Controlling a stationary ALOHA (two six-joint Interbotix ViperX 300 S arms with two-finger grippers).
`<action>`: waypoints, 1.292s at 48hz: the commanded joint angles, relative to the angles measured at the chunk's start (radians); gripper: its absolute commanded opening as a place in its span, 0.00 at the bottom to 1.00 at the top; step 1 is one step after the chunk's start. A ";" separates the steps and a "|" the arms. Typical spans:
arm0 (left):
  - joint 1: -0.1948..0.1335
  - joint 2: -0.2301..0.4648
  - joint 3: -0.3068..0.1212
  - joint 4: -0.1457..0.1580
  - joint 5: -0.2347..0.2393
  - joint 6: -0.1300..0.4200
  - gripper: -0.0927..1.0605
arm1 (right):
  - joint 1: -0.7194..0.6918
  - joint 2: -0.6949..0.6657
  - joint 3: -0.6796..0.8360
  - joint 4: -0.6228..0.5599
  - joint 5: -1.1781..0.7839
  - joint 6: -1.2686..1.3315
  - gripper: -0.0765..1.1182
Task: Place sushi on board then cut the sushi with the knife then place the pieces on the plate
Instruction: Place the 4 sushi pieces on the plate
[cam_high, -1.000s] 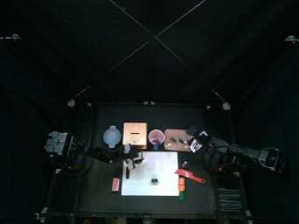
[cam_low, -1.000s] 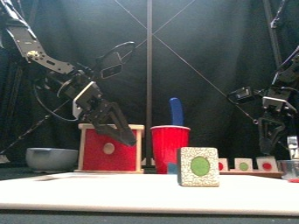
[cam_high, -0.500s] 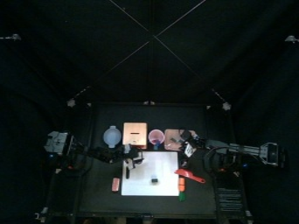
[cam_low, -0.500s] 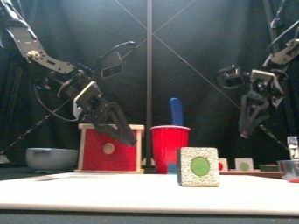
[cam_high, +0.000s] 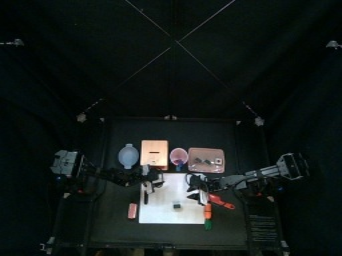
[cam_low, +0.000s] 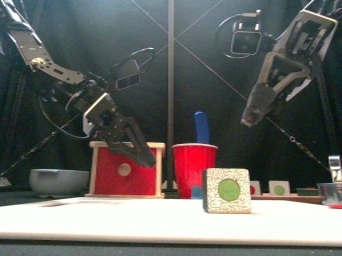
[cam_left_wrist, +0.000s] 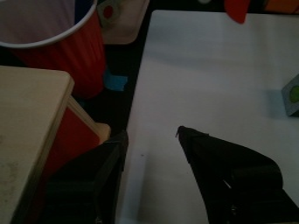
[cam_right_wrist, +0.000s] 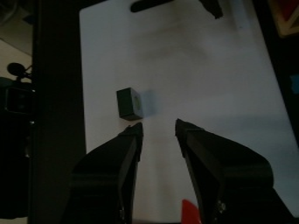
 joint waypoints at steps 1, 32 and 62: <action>0.003 -0.006 -0.017 0.000 -0.003 0.000 0.82 | 0.012 0.061 -0.072 -0.012 0.002 -0.006 0.70; 0.002 -0.006 0.002 -0.002 -0.002 0.000 0.82 | 0.077 0.337 -0.290 -0.038 0.089 -0.006 0.82; 0.002 -0.006 0.006 0.000 -0.002 0.000 0.82 | 0.051 0.331 -0.291 -0.054 0.169 0.003 0.63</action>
